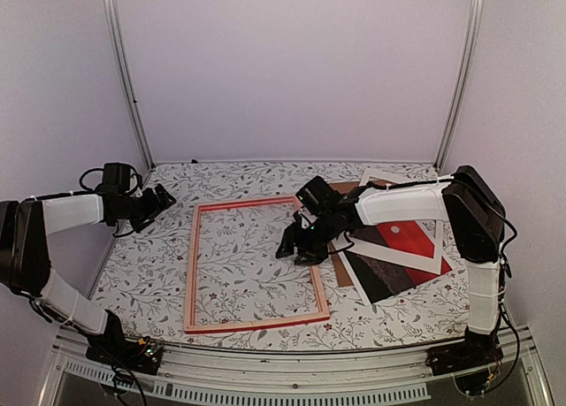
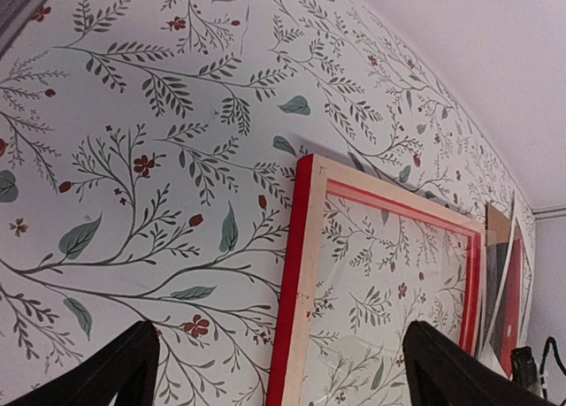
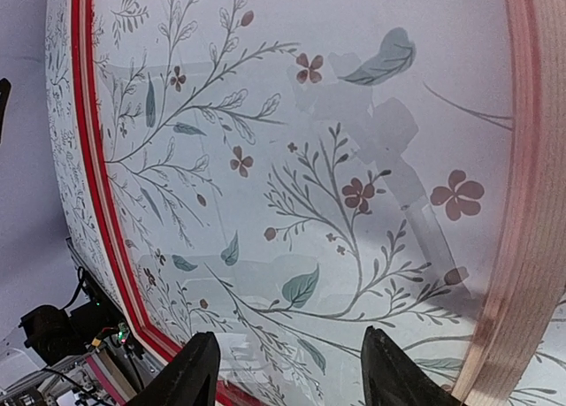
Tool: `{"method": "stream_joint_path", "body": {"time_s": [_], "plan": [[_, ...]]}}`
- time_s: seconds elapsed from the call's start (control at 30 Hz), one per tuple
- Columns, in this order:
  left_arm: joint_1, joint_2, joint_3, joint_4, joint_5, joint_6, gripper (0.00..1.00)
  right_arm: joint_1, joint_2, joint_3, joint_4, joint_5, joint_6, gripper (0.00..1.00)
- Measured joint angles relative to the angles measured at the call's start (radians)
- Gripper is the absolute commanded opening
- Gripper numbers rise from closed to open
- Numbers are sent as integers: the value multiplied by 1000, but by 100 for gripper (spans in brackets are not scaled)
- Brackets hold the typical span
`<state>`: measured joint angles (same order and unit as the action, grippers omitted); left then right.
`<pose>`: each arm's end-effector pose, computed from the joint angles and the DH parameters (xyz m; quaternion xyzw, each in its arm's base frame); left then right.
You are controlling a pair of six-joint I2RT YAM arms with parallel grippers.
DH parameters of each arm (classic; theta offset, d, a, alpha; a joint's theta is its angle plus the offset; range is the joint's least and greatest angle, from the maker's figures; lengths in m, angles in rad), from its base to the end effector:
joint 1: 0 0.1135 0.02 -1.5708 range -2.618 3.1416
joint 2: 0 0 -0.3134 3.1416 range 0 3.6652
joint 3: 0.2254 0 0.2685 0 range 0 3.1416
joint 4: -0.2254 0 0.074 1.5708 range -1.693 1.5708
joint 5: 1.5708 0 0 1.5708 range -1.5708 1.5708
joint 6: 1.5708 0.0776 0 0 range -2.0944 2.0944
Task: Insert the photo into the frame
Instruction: Place the glass panel at the frame body.
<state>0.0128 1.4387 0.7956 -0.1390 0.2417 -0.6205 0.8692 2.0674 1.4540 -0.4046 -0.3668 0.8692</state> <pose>0.3303 -0.0143 0.2100 -0.2414 0.8854 -0.2203 0.3306 0.2981 0.3959 0.1628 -0.0498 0.9459 0.3182 0.0392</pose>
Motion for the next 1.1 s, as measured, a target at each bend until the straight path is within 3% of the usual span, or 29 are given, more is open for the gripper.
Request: {"method": "stream_joint_path", "body": {"time_s": [0.43, 1.1], "plan": [[0, 0, 0, 0, -1, 1, 98, 1, 0, 11, -40, 51, -10, 66], [-25, 0, 0, 0, -4, 6, 98, 0, -20, 13, -123, 156, -34, 68]]}}
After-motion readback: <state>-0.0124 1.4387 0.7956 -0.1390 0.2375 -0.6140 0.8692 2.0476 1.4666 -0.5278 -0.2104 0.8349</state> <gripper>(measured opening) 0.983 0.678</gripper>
